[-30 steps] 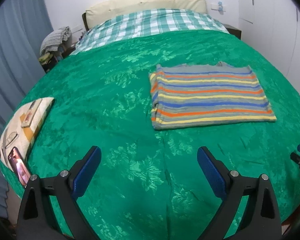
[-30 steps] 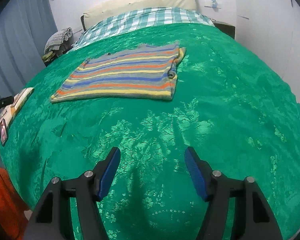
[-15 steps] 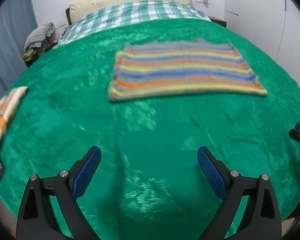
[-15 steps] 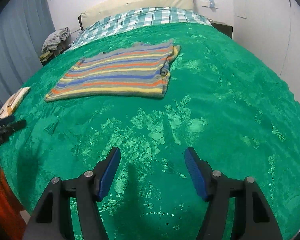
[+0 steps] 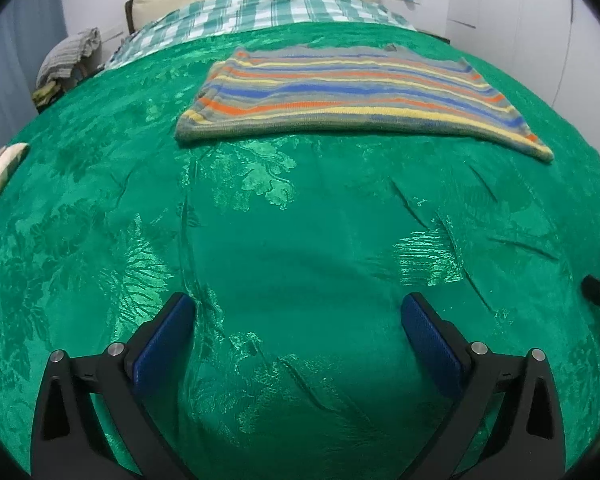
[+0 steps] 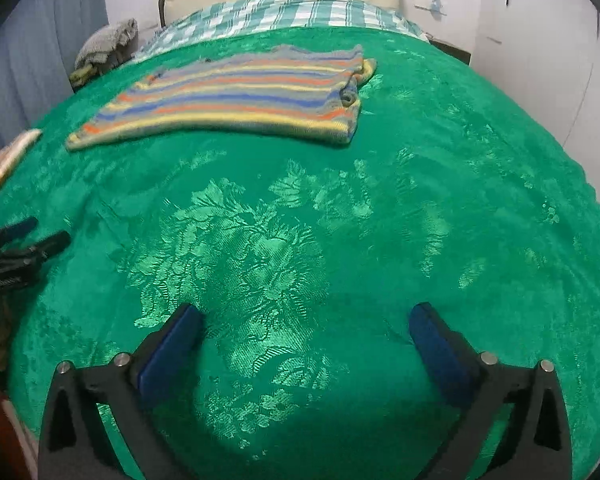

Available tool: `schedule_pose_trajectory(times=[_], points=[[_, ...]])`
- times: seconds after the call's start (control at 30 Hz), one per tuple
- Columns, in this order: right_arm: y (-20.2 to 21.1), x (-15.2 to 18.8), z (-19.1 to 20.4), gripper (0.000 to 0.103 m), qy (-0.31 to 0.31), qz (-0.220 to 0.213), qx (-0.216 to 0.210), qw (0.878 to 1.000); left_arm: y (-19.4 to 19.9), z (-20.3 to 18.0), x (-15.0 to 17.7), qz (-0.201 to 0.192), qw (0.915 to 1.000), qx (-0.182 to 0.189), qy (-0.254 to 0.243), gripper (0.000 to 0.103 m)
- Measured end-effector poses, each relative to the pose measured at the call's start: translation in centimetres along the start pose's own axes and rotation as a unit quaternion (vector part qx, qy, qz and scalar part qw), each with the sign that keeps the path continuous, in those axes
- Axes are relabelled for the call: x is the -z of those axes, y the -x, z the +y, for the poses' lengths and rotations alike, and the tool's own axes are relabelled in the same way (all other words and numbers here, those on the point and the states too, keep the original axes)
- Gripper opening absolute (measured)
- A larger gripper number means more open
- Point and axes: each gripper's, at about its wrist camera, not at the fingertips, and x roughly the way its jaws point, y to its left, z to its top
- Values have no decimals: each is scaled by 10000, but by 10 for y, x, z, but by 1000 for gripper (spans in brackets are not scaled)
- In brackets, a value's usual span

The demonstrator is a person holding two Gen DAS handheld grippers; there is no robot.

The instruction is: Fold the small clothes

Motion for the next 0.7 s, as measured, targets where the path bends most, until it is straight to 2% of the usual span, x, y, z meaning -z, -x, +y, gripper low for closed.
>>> schedule_pose_trajectory(times=[0.7], points=[[-5,-1,-1,103,15,128,-9,9999,-1,2,-1,37,10000,40,-24,102]])
